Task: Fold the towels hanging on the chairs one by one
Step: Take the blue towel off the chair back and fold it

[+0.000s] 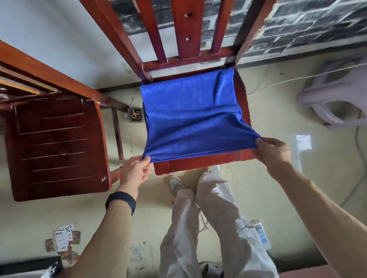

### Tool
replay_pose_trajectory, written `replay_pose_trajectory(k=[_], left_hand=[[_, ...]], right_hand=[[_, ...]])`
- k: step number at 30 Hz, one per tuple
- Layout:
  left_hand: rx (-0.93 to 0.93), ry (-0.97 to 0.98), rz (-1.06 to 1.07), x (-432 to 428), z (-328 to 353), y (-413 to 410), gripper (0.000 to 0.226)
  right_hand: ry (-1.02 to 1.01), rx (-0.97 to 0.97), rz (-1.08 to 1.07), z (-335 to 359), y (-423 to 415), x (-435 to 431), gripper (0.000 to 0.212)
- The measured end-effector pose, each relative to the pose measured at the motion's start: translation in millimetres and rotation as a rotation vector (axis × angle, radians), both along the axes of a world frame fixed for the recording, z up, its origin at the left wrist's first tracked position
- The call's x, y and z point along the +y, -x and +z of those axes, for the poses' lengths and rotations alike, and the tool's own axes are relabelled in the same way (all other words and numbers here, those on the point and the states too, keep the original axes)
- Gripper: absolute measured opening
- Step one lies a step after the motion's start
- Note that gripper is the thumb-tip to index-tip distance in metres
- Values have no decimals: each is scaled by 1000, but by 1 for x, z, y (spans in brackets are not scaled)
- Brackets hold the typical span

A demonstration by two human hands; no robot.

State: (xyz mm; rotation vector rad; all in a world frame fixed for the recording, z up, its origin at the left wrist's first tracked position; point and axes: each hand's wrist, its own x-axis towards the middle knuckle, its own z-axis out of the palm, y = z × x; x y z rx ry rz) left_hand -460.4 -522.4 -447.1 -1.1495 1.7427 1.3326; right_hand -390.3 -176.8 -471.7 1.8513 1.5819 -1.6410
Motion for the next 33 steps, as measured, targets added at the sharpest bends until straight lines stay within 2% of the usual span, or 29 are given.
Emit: replay_pose_trajectory(k=[1, 4, 7, 11, 14, 17, 20, 23, 26, 28, 31, 33], left_hand=[[16, -8, 22, 1, 17, 6, 17], [-24, -114, 248, -3, 68, 25, 7], [-46, -317, 428, -7, 123, 40, 4], [24, -571, 528, -10, 186, 47, 13], [61, -672, 501, -12, 219, 46, 19], [63, -457, 246, -15, 243, 46, 14], [69, -255, 21, -20, 257, 48, 5], [12, -242, -95, -28, 270, 53, 10], [-33, -209, -232, -33, 283, 63, 18], [-38, -178, -274, -35, 289, 74, 17], [-60, -180, -262, -39, 291, 84, 3], [-46, -127, -260, -37, 290, 88, 12]], right_hand=[[-10, 15, 13, 17, 5, 1, 2], [-49, 58, 69, 67, 21, 0, 21], [-100, 113, 88, 121, 34, -3, 24], [-45, 213, 37, 184, 41, -6, 20], [80, 278, -123, 220, 46, 0, 11], [164, 330, -123, 243, 48, 11, 3], [168, 349, -115, 266, 51, 17, 7], [97, 353, -63, 282, 53, 19, 15], [79, 349, -21, 288, 55, 21, 14], [141, 367, -42, 289, 58, 26, 10], [282, 366, -83, 286, 63, 33, 14], [308, 335, -62, 281, 63, 30, 16]])
